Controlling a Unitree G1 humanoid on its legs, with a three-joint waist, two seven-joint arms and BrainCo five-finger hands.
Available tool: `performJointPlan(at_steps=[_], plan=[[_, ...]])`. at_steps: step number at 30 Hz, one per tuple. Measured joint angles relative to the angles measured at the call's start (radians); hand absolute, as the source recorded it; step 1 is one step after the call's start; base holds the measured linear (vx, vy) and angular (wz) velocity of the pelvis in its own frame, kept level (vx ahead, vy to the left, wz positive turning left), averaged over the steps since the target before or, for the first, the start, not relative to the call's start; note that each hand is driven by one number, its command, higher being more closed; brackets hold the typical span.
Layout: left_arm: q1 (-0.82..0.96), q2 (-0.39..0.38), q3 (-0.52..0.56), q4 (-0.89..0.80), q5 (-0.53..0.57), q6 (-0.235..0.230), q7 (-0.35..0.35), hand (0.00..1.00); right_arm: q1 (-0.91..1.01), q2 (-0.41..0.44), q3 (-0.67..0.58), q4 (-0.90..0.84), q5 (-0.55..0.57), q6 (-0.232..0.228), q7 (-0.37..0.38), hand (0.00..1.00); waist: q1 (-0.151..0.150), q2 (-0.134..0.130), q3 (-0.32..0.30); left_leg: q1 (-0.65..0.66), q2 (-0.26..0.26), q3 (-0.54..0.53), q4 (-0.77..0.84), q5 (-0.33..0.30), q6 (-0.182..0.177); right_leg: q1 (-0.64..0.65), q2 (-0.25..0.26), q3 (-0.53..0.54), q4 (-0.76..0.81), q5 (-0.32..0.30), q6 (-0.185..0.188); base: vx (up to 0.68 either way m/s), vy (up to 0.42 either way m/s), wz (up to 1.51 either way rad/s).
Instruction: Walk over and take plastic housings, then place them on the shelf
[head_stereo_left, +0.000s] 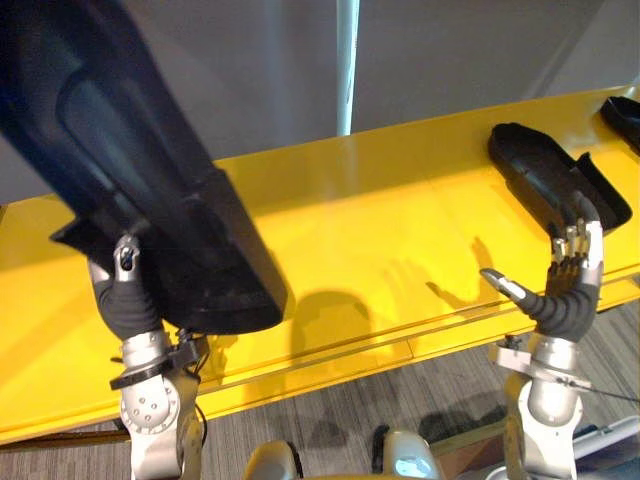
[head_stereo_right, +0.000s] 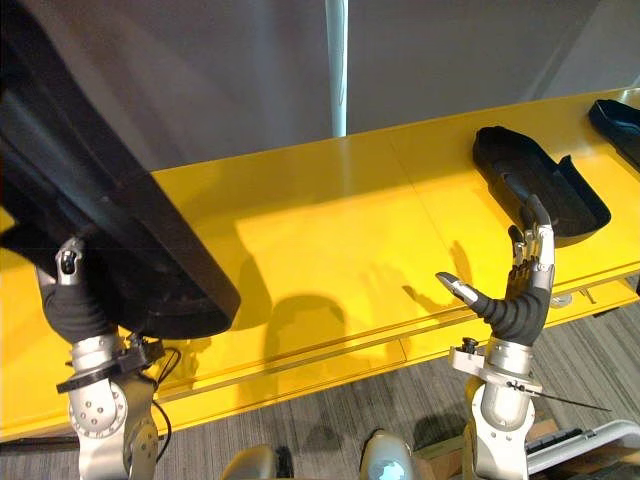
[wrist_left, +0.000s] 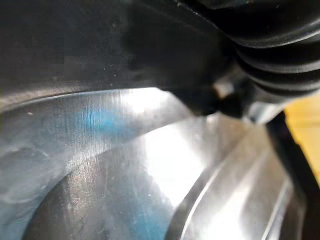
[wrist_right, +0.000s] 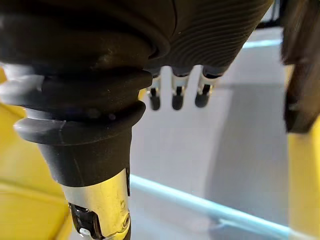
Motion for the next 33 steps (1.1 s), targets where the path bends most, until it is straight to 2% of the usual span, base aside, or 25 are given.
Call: performJointPlan(at_steps=[1, 2, 3, 5, 6, 7, 10, 12, 15, 18, 19, 20, 21, 22, 23, 24, 26, 29, 31, 33], plan=[[0.004, 0.0, -0.009, 0.0, -0.004, -0.002, 0.002, 1.0, -0.01, -0.009, -0.012, 0.001, 0.001, 0.004, 0.0, 0.0, 0.001, 0.002, 0.001, -0.014, 0.0, 0.005, 0.002, 0.034, 0.001, 0.0, 0.002, -0.009, -0.01, 0.008, -0.013, -0.08, -0.143, 0.25], [0.016, 0.002, -0.01, 0.0, -0.016, -0.009, 0.003, 1.0, -0.024, -0.011, -0.023, 0.002, 0.008, 0.011, -0.003, 0.0, 0.004, 0.0, -0.003, -0.01, -0.016, 0.004, -0.058, 0.092, -0.006, 0.005, 0.0, -0.024, -0.051, 0.031, -0.029, -0.09, -0.139, 0.2], [0.026, 0.002, -0.01, -0.001, -0.018, -0.014, 0.003, 1.0, -0.028, -0.012, -0.028, 0.002, 0.013, 0.013, -0.005, 0.0, 0.003, 0.0, -0.01, 0.006, -0.025, 0.002, -0.108, 0.119, -0.008, 0.005, -0.001, -0.027, -0.079, 0.047, -0.035, -0.09, -0.115, 0.2], [0.043, -0.002, -0.01, -0.017, -0.025, -0.016, 0.002, 1.0, -0.052, -0.015, -0.05, 0.04, 0.02, 0.014, -0.019, 0.0, 0.005, 0.025, -0.014, 0.006, -0.039, 0.0, -0.051, 0.076, 0.011, 0.011, 0.018, -0.032, -0.138, 0.094, -0.053, -0.08, -0.07, 0.03], [0.042, -0.002, -0.01, -0.017, -0.024, -0.016, 0.001, 1.0, -0.047, -0.013, -0.049, 0.048, 0.02, 0.015, -0.028, 0.0, 0.007, 0.028, -0.016, 0.017, -0.041, 0.001, -0.06, 0.071, 0.015, 0.018, 0.027, -0.032, -0.153, 0.105, -0.054, -0.05, -0.026, -0.08], [0.036, -0.002, -0.01, -0.024, -0.024, -0.016, -0.008, 1.0, -0.034, 0.002, -0.047, 0.054, 0.016, 0.015, -0.049, 0.0, 0.006, 0.048, -0.028, 0.047, -0.037, -0.001, -0.122, 0.07, 0.018, 0.025, 0.042, -0.036, -0.176, 0.122, -0.053, -0.03, 0.003, -0.03], [0.034, -0.002, -0.014, -0.027, -0.021, -0.019, -0.028, 1.0, -0.004, 0.035, -0.045, 0.059, 0.008, 0.016, -0.071, 0.0, 0.003, 0.056, -0.034, 0.084, -0.032, -0.002, -0.195, 0.054, 0.02, 0.016, 0.054, -0.027, -0.172, 0.133, -0.042, -0.09, 0.065, -0.09], [0.035, 0.001, -0.016, -0.026, -0.012, -0.02, -0.044, 1.0, 0.033, 0.07, -0.038, 0.062, 0.008, 0.016, -0.071, 0.0, 0.004, 0.043, -0.026, 0.087, -0.037, 0.004, -0.192, 0.036, 0.007, 0.002, 0.048, -0.008, -0.153, 0.139, -0.031, -0.14, 0.135, -0.21], [0.035, 0.004, -0.016, -0.022, 0.015, -0.02, -0.058, 1.0, 0.093, 0.098, -0.019, 0.059, -0.022, 0.013, -0.071, 0.0, -0.003, 0.014, -0.028, 0.068, -0.061, 0.019, -0.157, 0.016, 0.04, 0.003, 0.028, 0.031, -0.156, 0.169, 0.009, -0.13, 0.124, -0.14], [0.026, 0.039, -0.014, -0.017, 0.017, -0.019, -0.062, 1.0, 0.092, 0.099, -0.006, 0.059, -0.026, 0.008, -0.07, 0.0, -0.002, 0.008, -0.037, 0.069, -0.061, 0.046, -0.15, 0.016, 0.057, 0.0, 0.016, 0.078, -0.16, 0.189, 0.03, -0.07, 0.15, -0.16], [0.018, 0.045, -0.01, -0.012, 0.017, -0.019, -0.062, 1.0, 0.092, 0.099, -0.002, 0.059, -0.029, 0.008, -0.07, 0.0, -0.002, 0.008, -0.037, 0.069, -0.056, 0.049, -0.15, 0.02, 0.057, -0.004, 0.014, 0.09, -0.144, 0.179, 0.021, -0.01, 0.176, -0.08], [0.006, 0.058, -0.007, -0.001, 0.017, -0.018, -0.06, 1.0, 0.091, 0.098, 0.014, 0.06, -0.036, 0.008, -0.07, 0.0, -0.002, 0.006, -0.041, 0.069, -0.048, 0.05, -0.149, 0.023, 0.052, -0.013, 0.0, 0.09, -0.088, 0.154, -0.013, 0.06, 0.102, -0.03], [-0.007, 0.07, 0.001, 0.01, 0.014, -0.017, -0.057, 1.0, 0.091, 0.099, 0.026, 0.06, -0.04, 0.008, -0.069, 0.0, -0.002, 0.005, -0.043, 0.069, -0.041, 0.048, -0.145, 0.025, 0.048, -0.004, -0.019, 0.094, -0.071, 0.158, -0.007, 0.08, 0.058, 0.0], [-0.009, 0.074, 0.006, 0.014, 0.012, -0.015, -0.056, 1.0, 0.09, 0.099, 0.031, 0.06, -0.04, 0.008, -0.069, 0.0, -0.001, -0.003, -0.047, 0.066, -0.038, 0.044, -0.139, 0.025, 0.044, 0.009, -0.025, 0.096, -0.083, 0.161, 0.002, 0.09, -0.038, 0.1], [-0.015, 0.08, 0.014, 0.024, 0.013, -0.013, -0.055, 1.0, 0.089, 0.098, 0.031, 0.06, -0.039, 0.008, -0.068, 0.0, -0.001, -0.026, -0.06, 0.048, -0.037, 0.038, -0.123, 0.024, 0.031, 0.03, -0.027, 0.101, -0.134, 0.149, 0.042, 0.07, -0.096, 0.12], [-0.017, 0.079, 0.015, 0.027, 0.012, -0.013, -0.053, 1.0, 0.084, 0.094, 0.029, 0.059, -0.035, 0.01, -0.066, 0.0, 0.0, -0.041, -0.066, 0.04, -0.036, 0.035, -0.114, 0.022, 0.024, 0.04, -0.026, 0.092, -0.16, 0.139, 0.057, 0.05, -0.168, 0.08], [-0.013, 0.051, 0.007, 0.037, 0.017, -0.01, -0.045, 1.0, 0.049, 0.059, 0.024, 0.059, -0.019, 0.029, -0.053, 0.0, 0.005, -0.009, -0.049, 0.026, 0.002, 0.033, -0.076, 0.012, 0.008, 0.06, 0.014, 0.086, -0.199, 0.152, 0.049, 0.01, -0.166, -0.07], [-0.025, 0.035, 0.006, 0.036, 0.012, -0.014, -0.029, 1.0, -0.008, 0.007, 0.017, 0.063, 0.0, 0.069, -0.024, 0.0, 0.007, 0.025, -0.026, 0.014, 0.022, 0.051, -0.07, 0.01, -0.01, 0.031, 0.04, 0.104, -0.188, 0.156, 0.036, -0.06, -0.095, -0.23], [-0.03, 0.035, 0.0, 0.036, 0.012, -0.015, -0.012, 1.0, -0.024, -0.008, 0.012, 0.062, -0.001, 0.069, -0.026, 0.0, 0.007, 0.028, -0.024, 0.0, 0.025, 0.06, -0.08, 0.018, -0.02, 0.002, 0.048, 0.116, -0.19, 0.165, 0.025, -0.06, -0.047, -0.27], [-0.057, 0.037, -0.023, 0.036, 0.017, -0.016, 0.0, 1.0, -0.027, -0.009, -0.006, 0.06, 0.019, 0.069, -0.029, 0.0, 0.005, 0.009, -0.009, -0.005, 0.026, 0.086, -0.111, 0.039, -0.022, -0.025, 0.055, 0.135, -0.216, 0.178, 0.02, -0.06, -0.035, -0.3]])
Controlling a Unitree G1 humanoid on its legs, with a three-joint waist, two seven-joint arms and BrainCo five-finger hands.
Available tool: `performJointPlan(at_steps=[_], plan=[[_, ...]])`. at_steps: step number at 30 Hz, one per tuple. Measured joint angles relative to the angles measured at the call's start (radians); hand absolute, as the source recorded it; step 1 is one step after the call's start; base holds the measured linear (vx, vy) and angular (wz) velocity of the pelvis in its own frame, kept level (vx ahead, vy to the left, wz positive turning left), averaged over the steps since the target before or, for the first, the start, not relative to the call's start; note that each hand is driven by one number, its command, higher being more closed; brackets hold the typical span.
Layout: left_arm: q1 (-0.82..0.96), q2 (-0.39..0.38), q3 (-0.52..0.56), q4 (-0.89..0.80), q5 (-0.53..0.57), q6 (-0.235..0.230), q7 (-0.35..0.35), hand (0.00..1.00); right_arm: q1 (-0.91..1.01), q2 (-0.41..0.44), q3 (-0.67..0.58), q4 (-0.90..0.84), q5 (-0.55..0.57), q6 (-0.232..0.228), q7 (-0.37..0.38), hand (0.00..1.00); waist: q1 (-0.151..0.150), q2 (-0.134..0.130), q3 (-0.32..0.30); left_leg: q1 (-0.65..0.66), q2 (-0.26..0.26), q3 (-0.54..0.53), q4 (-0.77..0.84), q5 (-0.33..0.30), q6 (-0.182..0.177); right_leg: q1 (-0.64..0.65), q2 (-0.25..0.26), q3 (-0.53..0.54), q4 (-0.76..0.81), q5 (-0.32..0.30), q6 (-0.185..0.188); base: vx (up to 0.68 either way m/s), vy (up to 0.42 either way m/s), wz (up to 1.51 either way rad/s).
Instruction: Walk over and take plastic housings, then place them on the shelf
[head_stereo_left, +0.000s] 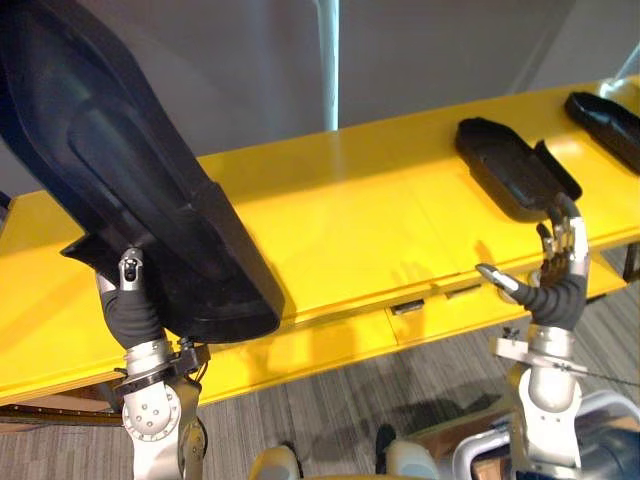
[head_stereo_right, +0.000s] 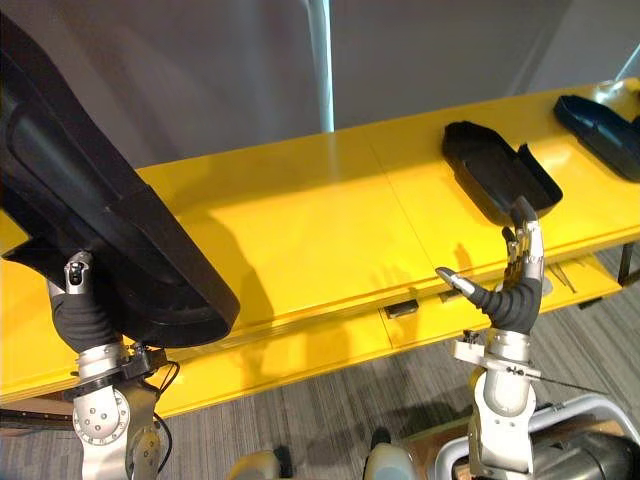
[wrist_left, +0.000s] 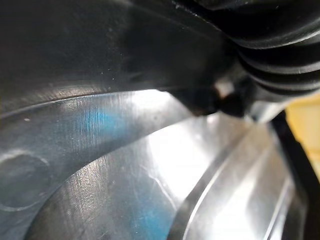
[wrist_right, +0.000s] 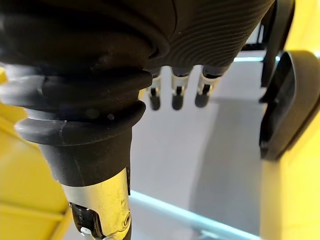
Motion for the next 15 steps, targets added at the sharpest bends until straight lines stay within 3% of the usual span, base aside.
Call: performJointPlan(at_steps=[3, 6, 11, 15], plan=[[-0.085, 0.008, -0.01, 0.029, 0.033, 0.0, 0.023, 1.0, -0.024, -0.01, -0.02, -0.023, 0.022, -0.002, -0.037, 0.0, -0.022, -0.014, 0.042, -0.028, -0.003, 0.018, -0.01, 0.012, -0.003, -0.041, 0.001, 0.016, -0.016, 0.025, -0.003, -0.06, -0.01, -0.19], [-0.182, 0.027, -0.014, 0.103, 0.039, 0.016, 0.042, 1.0, -0.066, -0.035, -0.021, -0.028, 0.023, -0.005, -0.044, 0.0, -0.04, -0.004, 0.087, -0.03, -0.014, 0.047, -0.011, 0.017, 0.001, -0.067, -0.002, 0.045, -0.004, 0.033, 0.003, -0.03, 0.036, -0.28], [-0.407, 0.146, -0.015, 0.303, 0.034, 0.135, 0.069, 1.0, -0.093, -0.093, -0.021, -0.029, 0.059, -0.005, 0.006, 0.0, -0.093, 0.037, 0.121, -0.026, -0.045, 0.055, -0.024, 0.016, 0.009, -0.109, -0.017, 0.096, 0.034, 0.038, 0.009, 0.04, 0.045, -0.27], [-0.56, 0.21, -0.017, 0.456, -0.041, 0.234, 0.072, 1.0, -0.112, -0.14, -0.02, -0.033, 0.075, -0.008, 0.072, 0.0, -0.133, 0.044, 0.161, 0.013, -0.066, 0.059, -0.055, 0.021, 0.017, -0.117, -0.023, 0.134, 0.056, 0.036, 0.012, -0.01, 0.038, -0.32]])
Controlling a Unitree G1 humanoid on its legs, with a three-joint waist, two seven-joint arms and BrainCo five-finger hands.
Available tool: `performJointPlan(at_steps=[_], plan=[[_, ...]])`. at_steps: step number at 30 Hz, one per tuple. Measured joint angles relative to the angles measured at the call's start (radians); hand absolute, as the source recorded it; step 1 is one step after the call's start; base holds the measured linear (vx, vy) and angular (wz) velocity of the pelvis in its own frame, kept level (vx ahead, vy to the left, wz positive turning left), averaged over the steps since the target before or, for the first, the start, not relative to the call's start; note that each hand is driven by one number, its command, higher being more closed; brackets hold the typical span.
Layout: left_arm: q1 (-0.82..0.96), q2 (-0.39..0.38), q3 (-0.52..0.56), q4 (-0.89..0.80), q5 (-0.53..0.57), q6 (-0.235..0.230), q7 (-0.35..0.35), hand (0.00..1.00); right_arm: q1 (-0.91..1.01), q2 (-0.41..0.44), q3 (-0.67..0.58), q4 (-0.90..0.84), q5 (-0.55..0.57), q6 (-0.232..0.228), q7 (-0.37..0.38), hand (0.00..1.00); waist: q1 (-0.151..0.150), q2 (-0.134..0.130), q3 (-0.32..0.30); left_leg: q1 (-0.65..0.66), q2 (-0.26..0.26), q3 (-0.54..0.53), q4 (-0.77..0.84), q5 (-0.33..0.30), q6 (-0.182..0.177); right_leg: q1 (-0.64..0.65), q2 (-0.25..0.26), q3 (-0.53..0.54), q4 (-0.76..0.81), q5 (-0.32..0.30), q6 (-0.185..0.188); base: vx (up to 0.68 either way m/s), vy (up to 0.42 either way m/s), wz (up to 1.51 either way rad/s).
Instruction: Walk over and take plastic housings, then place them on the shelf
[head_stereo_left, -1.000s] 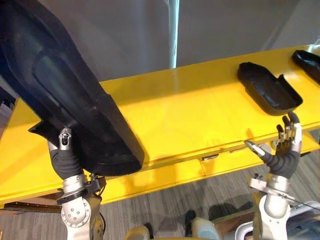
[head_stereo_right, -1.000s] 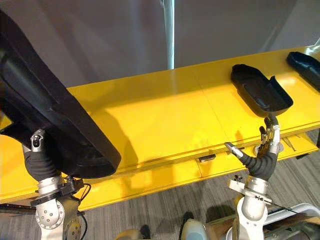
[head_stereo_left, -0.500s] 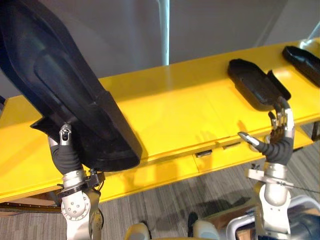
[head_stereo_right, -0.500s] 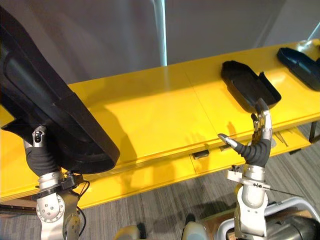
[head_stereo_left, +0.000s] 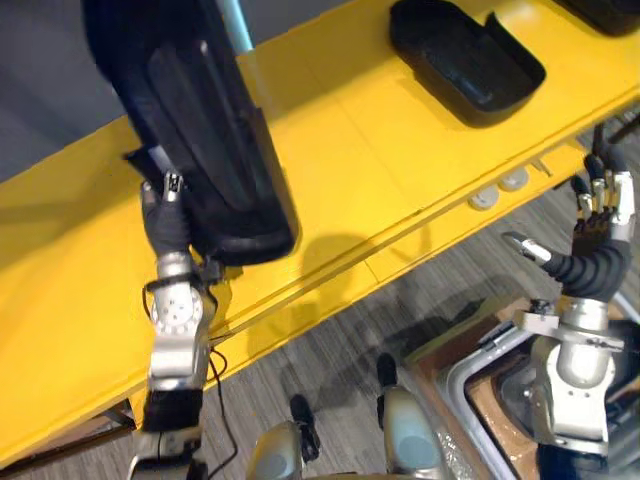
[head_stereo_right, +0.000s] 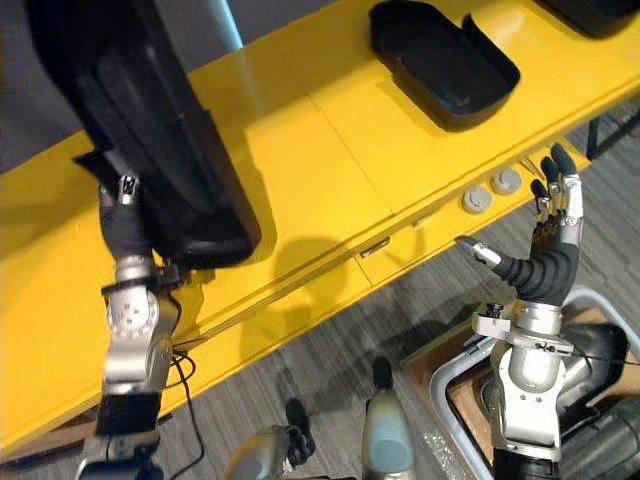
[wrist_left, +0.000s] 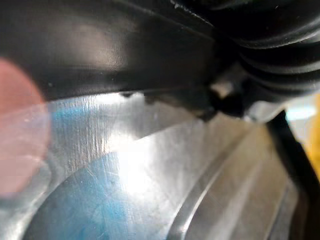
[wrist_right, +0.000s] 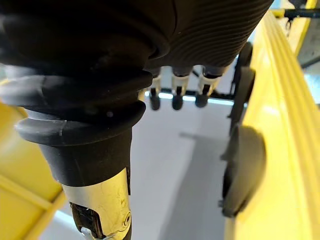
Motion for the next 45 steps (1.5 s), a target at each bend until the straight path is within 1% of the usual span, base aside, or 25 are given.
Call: performJointPlan(at_steps=[2, 3, 4, 6, 7, 9, 11, 13, 14, 17, 19, 22, 23, 25, 29, 31, 32, 34, 36, 40, 41, 45], plan=[[-0.053, 0.016, -0.018, 0.067, -0.003, 0.064, 0.006, 1.0, -0.001, -0.011, 0.01, 0.0, 0.034, -0.001, 0.037, 0.0, -0.011, 0.003, 0.004, 0.004, -0.006, 0.018, -0.011, 0.001, 0.002, -0.017, 0.0, 0.019, 0.009, -0.001, 0.002, -0.03, 0.022, -0.23], [-0.077, 0.041, -0.034, 0.114, -0.007, 0.101, 0.005, 1.0, -0.003, -0.011, 0.021, 0.0, 0.041, -0.001, 0.058, 0.0, -0.024, 0.004, 0.005, 0.008, -0.008, 0.02, -0.02, 0.004, 0.006, -0.022, 0.001, 0.023, 0.012, -0.001, 0.002, -0.02, 0.0, -0.15], [-0.089, 0.052, -0.04, 0.136, -0.01, 0.125, 0.005, 1.0, -0.004, -0.011, 0.025, -0.001, 0.047, -0.001, 0.07, 0.0, -0.027, 0.004, 0.005, 0.012, -0.009, 0.021, -0.028, 0.006, 0.008, -0.026, 0.002, 0.028, 0.016, -0.002, 0.002, -0.02, -0.008, -0.16], [-0.144, 0.085, -0.054, 0.205, -0.012, 0.216, 0.011, 1.0, -0.005, -0.026, 0.044, -0.005, 0.073, 0.0, 0.103, 0.0, -0.034, 0.01, 0.008, 0.015, -0.011, 0.03, -0.031, 0.008, 0.011, -0.034, 0.004, 0.04, 0.022, -0.001, 0.003, -0.03, -0.01, -0.16], [-0.161, 0.093, -0.055, 0.214, -0.012, 0.237, 0.016, 1.0, -0.006, -0.03, 0.048, -0.005, 0.073, 0.0, 0.111, 0.0, -0.035, 0.012, 0.009, 0.017, -0.012, 0.032, -0.031, 0.01, 0.014, -0.034, 0.004, 0.041, 0.023, -0.001, 0.003, -0.03, -0.005, -0.1], [-0.208, 0.141, -0.058, 0.281, -0.017, 0.298, 0.018, 1.0, -0.018, -0.042, 0.077, -0.005, 0.073, 0.001, 0.135, 0.0, -0.036, 0.013, 0.009, 0.03, -0.012, 0.05, -0.037, 0.012, 0.015, -0.034, 0.004, 0.058, 0.024, 0.001, 0.006, -0.04, 0.009, -0.19], [-0.251, 0.181, -0.059, 0.328, -0.042, 0.351, 0.018, 1.0, -0.02, -0.056, 0.09, -0.007, 0.082, 0.001, 0.157, 0.0, -0.044, 0.013, 0.009, 0.03, -0.013, 0.05, -0.04, 0.017, 0.019, -0.035, 0.001, 0.061, 0.022, 0.001, 0.008, -0.04, 0.005, -0.08], [-0.273, 0.206, -0.059, 0.36, -0.051, 0.383, 0.01, 1.0, -0.021, -0.063, 0.098, -0.008, 0.103, 0.002, 0.167, 0.0, -0.052, 0.013, 0.009, 0.031, -0.015, 0.05, -0.044, 0.02, 0.02, -0.036, 0.0, 0.061, 0.016, 0.002, 0.009, -0.04, 0.0, 0.02], [-0.278, 0.223, -0.061, 0.368, -0.051, 0.405, -0.004, 1.0, -0.021, -0.067, 0.101, -0.011, 0.104, 0.005, 0.172, 0.0, -0.054, 0.014, 0.008, 0.031, -0.016, 0.05, -0.045, 0.021, 0.02, -0.036, -0.001, 0.061, 0.014, 0.002, 0.01, 0.0, 0.0, 0.0], [-0.296, 0.255, -0.065, 0.404, -0.081, 0.444, -0.041, 1.0, -0.02, -0.079, 0.115, -0.014, 0.113, 0.008, 0.176, 0.0, -0.055, 0.02, 0.005, 0.032, -0.016, 0.049, -0.046, 0.023, 0.019, -0.031, -0.006, 0.06, 0.008, 0.006, 0.014, 0.0, 0.0, 0.0], [-0.3, 0.267, -0.068, 0.433, -0.09, 0.447, -0.071, 1.0, -0.02, -0.089, 0.127, -0.014, 0.114, 0.008, 0.179, 0.0, -0.055, 0.03, -0.001, 0.033, -0.016, 0.049, -0.05, 0.025, 0.016, -0.027, -0.007, 0.058, 0.0, 0.011, 0.017, 0.01, 0.015, 0.02], [-0.301, 0.267, -0.072, 0.457, -0.126, 0.47, -0.099, 1.0, -0.014, -0.092, 0.128, -0.013, 0.114, 0.008, 0.195, 0.0, -0.057, 0.048, -0.013, 0.038, -0.018, 0.043, -0.062, 0.034, 0.016, -0.009, -0.014, 0.043, -0.02, 0.02, 0.019, 0.02, 0.018, 0.11], [-0.304, 0.267, -0.084, 0.476, -0.127, 0.478, -0.118, 0.0, -0.011, -0.092, 0.128, -0.011, 0.114, 0.008, 0.197, 0.0, -0.057, 0.054, -0.017, 0.047, -0.016, 0.039, -0.066, 0.038, 0.017, 0.013, -0.015, 0.035, -0.041, 0.03, 0.018, 0.04, 0.027, 0.16], [-0.301, 0.268, -0.107, 0.476, -0.127, 0.49, -0.139, 0.0, -0.011, -0.093, 0.128, -0.01, 0.121, 0.008, 0.197, 0.0, -0.057, 0.06, -0.021, 0.05, -0.016, 0.017, -0.065, 0.038, 0.017, 0.042, -0.018, 0.018, -0.072, 0.041, 0.021, 0.02, 0.024, 0.19], [-0.293, 0.271, -0.131, 0.475, -0.127, 0.511, -0.173, 0.0, -0.014, -0.093, 0.162, 0.012, 0.121, 0.008, 0.193, 0.0, -0.051, 0.064, -0.03, 0.049, -0.016, 0.003, -0.065, 0.038, 0.017, 0.078, -0.022, 0.002, -0.134, 0.064, 0.022, -0.01, 0.028, 0.12], [-0.28, 0.272, -0.147, 0.475, -0.127, 0.516, -0.184, 0.0, -0.013, -0.092, 0.179, 0.018, 0.121, 0.008, 0.192, 0.0, -0.047, 0.065, -0.054, 0.047, -0.018, -0.001, -0.069, 0.038, 0.017, 0.085, -0.025, -0.003, -0.154, 0.073, 0.025, 0.01, 0.028, 0.08], [-0.275, 0.271, -0.162, 0.475, -0.129, 0.519, -0.194, 0.0, -0.012, -0.092, 0.183, 0.021, 0.121, 0.008, 0.189, 0.0, -0.051, 0.063, -0.062, 0.052, -0.019, -0.009, -0.069, 0.038, 0.017, 0.103, -0.029, -0.016, -0.168, 0.08, 0.029, 0.02, 0.028, 0.16], [-0.257, 0.267, -0.186, 0.474, -0.133, 0.523, -0.202, 0.0, -0.014, -0.092, 0.195, 0.037, 0.121, 0.008, 0.187, 0.0, -0.046, 0.059, -0.085, 0.063, -0.021, -0.012, -0.077, 0.038, 0.017, 0.119, -0.031, -0.021, -0.181, 0.083, 0.031, 0.02, 0.028, 0.11], [-0.224, 0.26, -0.191, 0.473, -0.157, 0.524, -0.212, 0.0, -0.009, -0.083, 0.213, 0.064, 0.121, 0.008, 0.172, 0.0, -0.041, 0.055, -0.127, 0.065, -0.022, -0.013, -0.085, 0.038, 0.017, 0.135, -0.032, -0.027, -0.213, 0.096, 0.03, 0.04, 0.027, 0.04], [-0.195, 0.257, -0.196, 0.463, -0.159, 0.525, -0.241, 0.0, 0.009, -0.059, 0.214, 0.065, 0.119, 0.007, 0.152, 0.0, -0.033, 0.044, -0.154, 0.085, -0.023, -0.021, -0.099, 0.038, 0.017, 0.177, -0.033, -0.042, -0.263, 0.115, 0.033, 0.03, 0.018, 0.06], [-0.187, 0.257, -0.196, 0.459, -0.158, 0.523, -0.248, 0.0, 0.01, -0.05, 0.215, 0.073, 0.119, 0.006, 0.145, 0.0, -0.03, 0.038, -0.165, 0.085, -0.022, -0.03, -0.1, 0.038, 0.017, 0.186, -0.032, -0.047, -0.278, 0.122, 0.032, 0.01, 0.001, 0.08], [-0.158, 0.257, -0.196, 0.431, -0.167, 0.513, -0.25, 0.0, 0.009, -0.047, 0.218, 0.104, 0.119, 0.005, 0.123, 0.0, -0.015, 0.025, -0.181, 0.1, -0.022, -0.036, -0.105, 0.038, 0.017, 0.219, -0.031, -0.054, -0.315, 0.14, 0.032, 0.01, -0.003, 0.04]])
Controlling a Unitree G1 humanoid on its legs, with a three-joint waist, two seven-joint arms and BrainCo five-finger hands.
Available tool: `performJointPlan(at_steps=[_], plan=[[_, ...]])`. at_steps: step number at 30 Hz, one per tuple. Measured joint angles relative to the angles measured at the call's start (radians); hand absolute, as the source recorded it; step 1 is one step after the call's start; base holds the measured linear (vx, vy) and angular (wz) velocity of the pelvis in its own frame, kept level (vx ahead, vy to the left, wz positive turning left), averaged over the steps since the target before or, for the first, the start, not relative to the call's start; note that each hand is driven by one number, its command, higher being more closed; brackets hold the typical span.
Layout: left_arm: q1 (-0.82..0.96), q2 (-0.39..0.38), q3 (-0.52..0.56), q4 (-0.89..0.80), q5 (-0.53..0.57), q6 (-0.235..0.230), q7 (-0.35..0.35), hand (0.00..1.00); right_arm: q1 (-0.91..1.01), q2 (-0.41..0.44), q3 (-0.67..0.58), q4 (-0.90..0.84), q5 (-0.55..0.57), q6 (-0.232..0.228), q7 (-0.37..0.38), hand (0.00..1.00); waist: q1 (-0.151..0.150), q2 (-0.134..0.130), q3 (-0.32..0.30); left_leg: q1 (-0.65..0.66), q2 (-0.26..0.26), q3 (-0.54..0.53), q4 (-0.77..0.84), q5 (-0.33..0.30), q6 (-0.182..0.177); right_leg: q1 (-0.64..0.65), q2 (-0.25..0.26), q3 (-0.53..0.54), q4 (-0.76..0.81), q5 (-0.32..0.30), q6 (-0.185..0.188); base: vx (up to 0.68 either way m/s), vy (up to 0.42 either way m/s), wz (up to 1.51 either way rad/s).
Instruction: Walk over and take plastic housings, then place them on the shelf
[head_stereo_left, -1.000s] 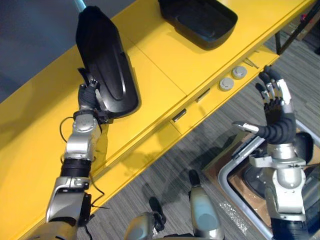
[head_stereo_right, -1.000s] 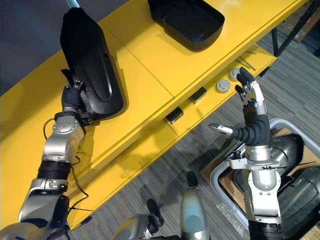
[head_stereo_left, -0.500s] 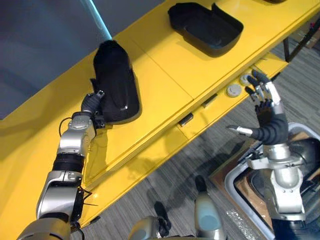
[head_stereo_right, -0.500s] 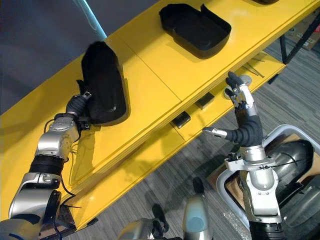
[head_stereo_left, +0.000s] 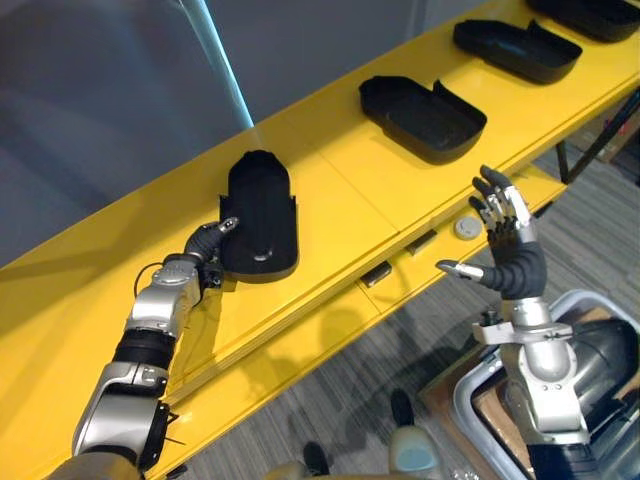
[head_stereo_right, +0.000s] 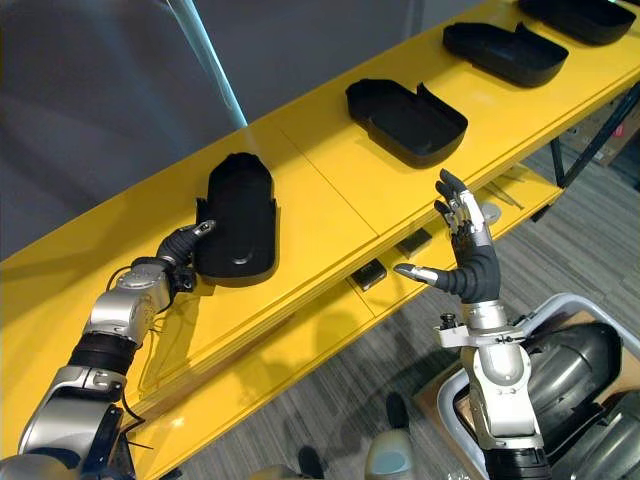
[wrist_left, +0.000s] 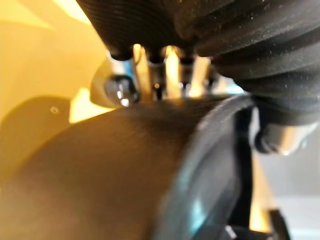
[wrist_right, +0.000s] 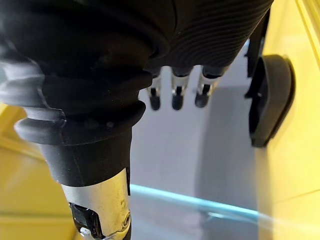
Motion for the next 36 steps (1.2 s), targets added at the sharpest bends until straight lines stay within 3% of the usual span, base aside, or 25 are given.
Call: performJointPlan(at_steps=[2, 5, 8, 9, 10, 11, 12, 13, 15, 16, 18, 21, 22, 28, 32, 35, 36], plan=[[0.012, 0.0, 0.029, -0.042, -0.03, -0.005, 0.0, 0.0, 0.002, 0.008, 0.004, 0.005, 0.002, 0.007, -0.003, 0.0, 0.006, 0.0, -0.014, 0.001, 0.0, -0.005, -0.009, 0.0, 0.0, 0.003, 0.002, -0.008, -0.004, 0.006, 0.0, -0.01, -0.002, 0.07], [0.034, 0.0, 0.092, -0.165, -0.103, -0.06, -0.007, 0.0, 0.021, 0.021, 0.02, 0.03, 0.003, 0.037, -0.006, 0.0, 0.019, -0.001, -0.026, 0.02, 0.0, -0.018, -0.012, 0.0, 0.0, 0.033, 0.002, -0.023, -0.013, 0.007, 0.0, -0.01, 0.0, 0.12], [0.046, 0.005, 0.183, -0.319, -0.196, -0.163, -0.007, 0.0, 0.026, 0.034, 0.019, 0.044, 0.025, 0.067, -0.01, 0.0, 0.039, -0.003, -0.056, 0.018, -0.001, -0.026, -0.014, 0.0, 0.0, 0.035, 0.001, -0.03, -0.013, 0.007, 0.0, -0.03, -0.003, 0.07], [0.087, 0.005, 0.229, -0.432, -0.274, -0.249, -0.008, 0.0, 0.026, 0.038, 0.017, 0.052, 0.037, 0.071, -0.004, 0.0, 0.043, -0.003, -0.075, 0.018, -0.001, -0.029, -0.014, 0.0, 0.0, 0.037, 0.0, -0.036, -0.013, 0.007, 0.0, -0.03, -0.003, 0.05], [0.099, 0.004, 0.238, -0.46, -0.288, -0.266, -0.008, 0.0, 0.026, 0.039, 0.016, 0.054, 0.041, 0.071, -0.002, 0.0, 0.043, -0.003, -0.078, 0.019, -0.001, -0.03, -0.014, 0.0, 0.0, 0.038, 0.0, -0.039, -0.013, 0.007, 0.0, -0.02, -0.003, 0.1], [0.146, -0.011, 0.281, -0.566, -0.331, -0.325, -0.004, 0.0, 0.026, 0.043, 0.012, 0.056, 0.043, 0.071, 0.005, 0.0, 0.046, -0.003, -0.083, 0.028, -0.001, -0.036, -0.016, 0.001, 0.0, 0.05, 0.0, -0.048, -0.014, 0.007, 0.0, -0.02, -0.003, 0.08], [0.208, -0.059, 0.332, -0.671, -0.356, -0.391, 0.011, 0.0, 0.028, 0.052, 0.009, 0.056, 0.041, 0.071, 0.005, 0.0, 0.053, -0.002, -0.091, 0.039, -0.002, -0.039, -0.027, 0.005, 0.001, 0.06, 0.0, -0.052, -0.014, 0.006, 0.0, -0.03, -0.003, 0.11], [0.242, -0.093, 0.357, -0.718, -0.359, -0.417, 0.016, 0.0, 0.03, 0.06, 0.005, 0.056, 0.04, 0.071, 0.004, 0.0, 0.057, -0.003, -0.099, 0.039, -0.003, -0.045, -0.029, 0.006, 0.001, 0.061, -0.001, -0.056, -0.015, 0.006, -0.001, -0.03, -0.011, 0.23], [0.418, -0.256, 0.398, -0.874, -0.377, -0.51, 0.023, 0.0, 0.052, 0.113, -0.026, 0.051, 0.021, 0.072, -0.018, 0.0, 0.081, -0.016, -0.124, 0.033, -0.006, -0.07, -0.032, 0.013, 0.001, 0.07, -0.001, -0.087, -0.024, -0.002, 0.0, -0.06, -0.024, 0.33], [0.477, -0.301, 0.402, -0.91, -0.377, -0.522, 0.021, 0.0, 0.06, 0.129, -0.032, 0.045, 0.021, 0.075, -0.022, 0.0, 0.088, -0.017, -0.129, 0.032, -0.006, -0.077, -0.032, 0.014, 0.0, 0.073, -0.002, -0.095, -0.024, -0.006, -0.001, -0.07, -0.024, 0.31], [0.687, -0.447, 0.403, -0.988, -0.337, -0.607, 0.028, 0.0, 0.096, 0.185, -0.051, -0.001, 0.019, 0.081, -0.042, 0.0, 0.122, -0.044, -0.132, 0.03, -0.003, -0.098, -0.036, 0.019, -0.004, 0.085, 0.0, -0.123, -0.024, -0.017, -0.009, -0.06, -0.034, 0.34], [0.793, -0.512, 0.405, -1.01, -0.314, -0.669, 0.05, 0.0, 0.108, 0.222, -0.057, -0.037, 0.012, 0.081, -0.055, 0.0, 0.151, -0.072, -0.147, 0.014, -0.004, -0.13, -0.04, 0.027, -0.005, 0.084, -0.001, -0.157, -0.024, -0.024, -0.013, -0.05, -0.034, 0.34], [0.865, -0.567, 0.468, -1.028, -0.252, -0.832, 0.137, 0.0, 0.11, 0.277, -0.06, -0.063, -0.007, 0.082, -0.127, 0.0, 0.181, -0.139, -0.141, 0.017, 0.004, -0.159, -0.057, 0.038, -0.009, 0.1, -0.001, -0.193, -0.022, -0.034, -0.012, -0.01, -0.005, 0.06], [0.866, -0.567, 0.463, -1.026, -0.25, -0.832, 0.137, 0.0, 0.109, 0.277, -0.048, -0.05, -0.006, 0.082, -0.123, 0.0, 0.182, -0.14, -0.139, 0.016, 0.003, -0.165, -0.059, 0.038, -0.009, 0.101, -0.002, -0.198, -0.015, -0.034, -0.012, 0.0, 0.0, 0.02], [0.873, -0.568, 0.457, -0.994, -0.176, -0.808, 0.143, 0.0, 0.105, 0.276, 0.037, 0.047, 0.014, 0.082, -0.085, 0.0, 0.192, -0.144, -0.131, 0.015, -0.002, -0.178, -0.055, 0.038, -0.009, 0.108, -0.007, -0.211, -0.015, -0.034, -0.011, 0.0, 0.004, 0.09], [0.876, -0.566, 0.439, -0.921, -0.129, -0.737, 0.188, 0.0, 0.056, 0.273, 0.136, 0.139, 0.024, 0.079, -0.054, 0.0, 0.217, -0.144, -0.091, 0.012, -0.014, -0.217, -0.035, 0.037, -0.007, 0.137, -0.019, -0.245, -0.014, -0.039, -0.004, -0.06, 0.02, 0.32], [0.883, -0.565, 0.443, -0.879, -0.065, -0.703, 0.228, 0.0, -0.002, 0.265, 0.191, 0.202, 0.013, 0.079, -0.055, 0.0, 0.228, -0.145, -0.082, -0.008, -0.019, -0.232, -0.027, 0.034, -0.005, 0.138, -0.024, -0.264, -0.014, -0.041, -0.001, -0.09, 0.016, 0.45]])
